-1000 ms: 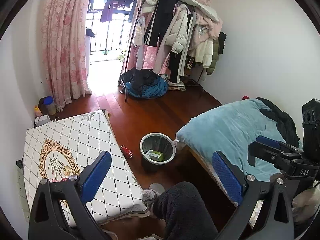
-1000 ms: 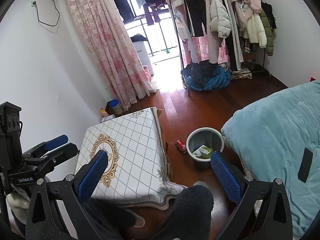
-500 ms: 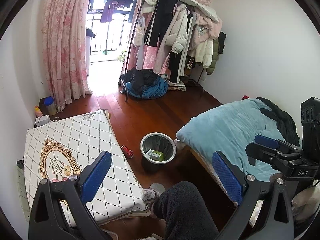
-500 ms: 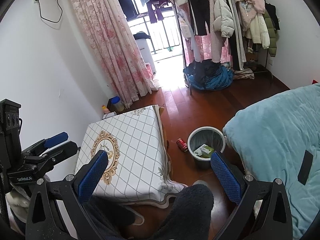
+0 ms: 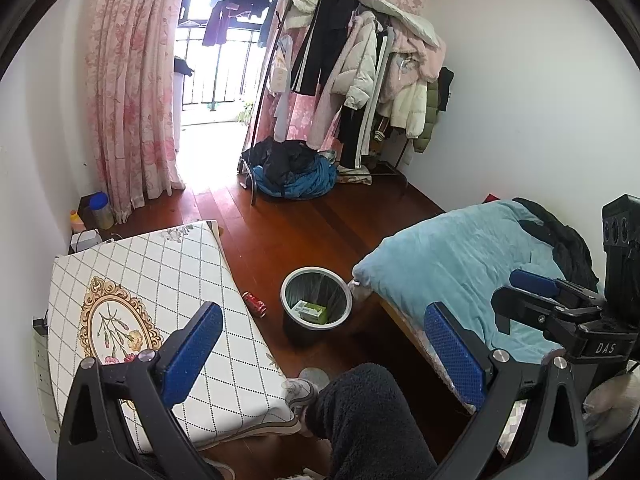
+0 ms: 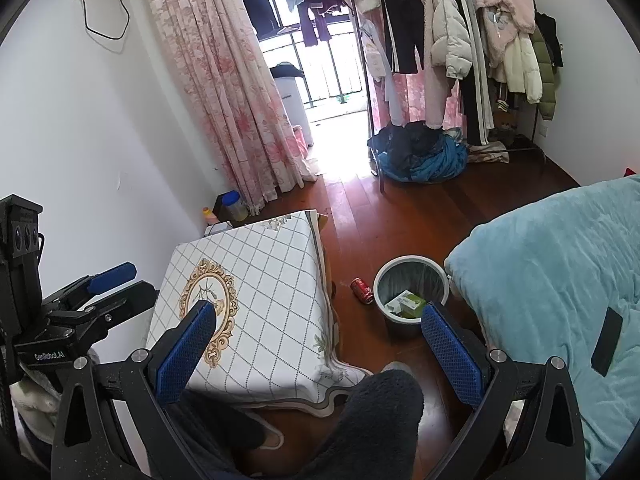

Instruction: Collect trash

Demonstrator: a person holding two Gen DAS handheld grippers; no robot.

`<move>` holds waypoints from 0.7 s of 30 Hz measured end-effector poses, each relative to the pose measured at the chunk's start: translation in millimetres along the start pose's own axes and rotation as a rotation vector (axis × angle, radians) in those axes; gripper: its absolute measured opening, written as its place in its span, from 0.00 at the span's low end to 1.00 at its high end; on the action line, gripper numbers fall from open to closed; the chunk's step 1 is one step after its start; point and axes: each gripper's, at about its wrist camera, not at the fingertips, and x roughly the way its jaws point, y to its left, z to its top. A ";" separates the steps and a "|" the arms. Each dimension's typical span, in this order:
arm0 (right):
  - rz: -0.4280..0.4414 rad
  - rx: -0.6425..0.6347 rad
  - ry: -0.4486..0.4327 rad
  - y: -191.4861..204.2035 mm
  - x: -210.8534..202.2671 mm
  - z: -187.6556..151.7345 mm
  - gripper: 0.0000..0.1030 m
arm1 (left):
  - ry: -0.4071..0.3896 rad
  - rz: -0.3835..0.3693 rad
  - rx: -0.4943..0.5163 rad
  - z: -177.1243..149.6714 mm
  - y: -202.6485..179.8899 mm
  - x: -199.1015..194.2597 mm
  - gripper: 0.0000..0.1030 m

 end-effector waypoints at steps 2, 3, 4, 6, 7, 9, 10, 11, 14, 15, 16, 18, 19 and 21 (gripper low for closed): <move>0.003 -0.003 0.001 -0.5 0.6 0.5 1.00 | -0.004 0.001 -0.001 0.5 0.0 -1.6 1.00; 0.003 -0.006 0.001 -1.1 1.0 0.8 1.00 | -0.006 0.001 -0.001 0.7 -0.2 -2.4 1.00; 0.004 -0.004 0.002 -0.3 0.5 0.7 1.00 | -0.008 0.002 -0.002 1.3 -0.6 -2.8 1.00; 0.004 -0.006 0.004 -0.4 0.5 0.9 1.00 | -0.009 0.005 -0.002 2.3 -1.0 -3.5 1.00; 0.004 -0.007 0.004 -0.1 0.1 1.1 1.00 | -0.008 0.003 -0.002 2.8 -1.1 -3.2 1.00; 0.005 -0.007 0.004 -0.1 0.5 1.3 1.00 | -0.009 0.005 -0.002 2.5 -1.0 -3.7 1.00; 0.004 -0.008 0.005 -0.1 0.6 1.3 1.00 | -0.009 0.004 -0.002 2.6 -1.0 -3.9 1.00; 0.004 -0.007 0.004 0.0 0.4 1.1 1.00 | -0.008 0.005 -0.001 2.6 -0.9 -4.1 1.00; 0.005 -0.007 0.006 -0.1 0.7 0.9 1.00 | -0.007 0.004 -0.001 2.4 -0.7 -4.2 1.00; 0.005 -0.010 0.008 -0.8 1.3 0.9 1.00 | -0.005 0.002 0.001 2.4 -0.9 -4.5 1.00; 0.005 -0.012 0.009 -0.1 1.6 1.0 1.00 | -0.006 0.002 0.001 3.4 -1.6 -4.4 1.00; 0.004 -0.012 0.008 -0.1 1.7 0.7 1.00 | -0.017 0.000 -0.002 3.1 -1.6 -6.6 1.00; 0.006 -0.014 0.009 0.2 1.9 1.0 1.00 | -0.018 0.001 -0.005 3.0 -1.4 -6.2 1.00; 0.005 -0.011 0.008 -0.6 1.8 0.6 1.00 | -0.016 -0.004 -0.011 4.4 -1.2 -6.2 1.00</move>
